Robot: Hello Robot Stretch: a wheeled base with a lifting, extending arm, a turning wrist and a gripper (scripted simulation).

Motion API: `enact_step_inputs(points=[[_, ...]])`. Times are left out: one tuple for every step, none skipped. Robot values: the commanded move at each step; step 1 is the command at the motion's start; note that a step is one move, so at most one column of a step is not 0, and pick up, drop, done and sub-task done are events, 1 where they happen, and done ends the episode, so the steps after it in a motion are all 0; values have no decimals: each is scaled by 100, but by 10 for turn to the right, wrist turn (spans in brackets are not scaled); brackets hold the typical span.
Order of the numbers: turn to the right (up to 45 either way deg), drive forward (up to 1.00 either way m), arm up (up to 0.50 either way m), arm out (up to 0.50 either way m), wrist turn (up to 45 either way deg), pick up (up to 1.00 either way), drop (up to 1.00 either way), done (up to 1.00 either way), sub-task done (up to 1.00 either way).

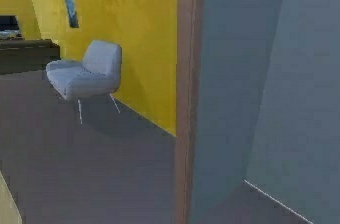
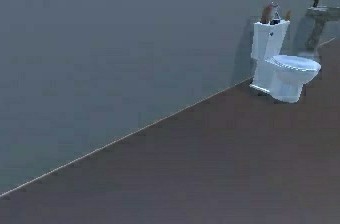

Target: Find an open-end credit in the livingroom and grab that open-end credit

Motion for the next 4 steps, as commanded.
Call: enact_step_inputs(points=[[0,25,0,0,0,0,0,0,0],[-360,0,0,0,0,0,0,0,0],[0,100,0,0,0,0,0,0,0],[-30,0,0,0,0,0,0,0,0]])
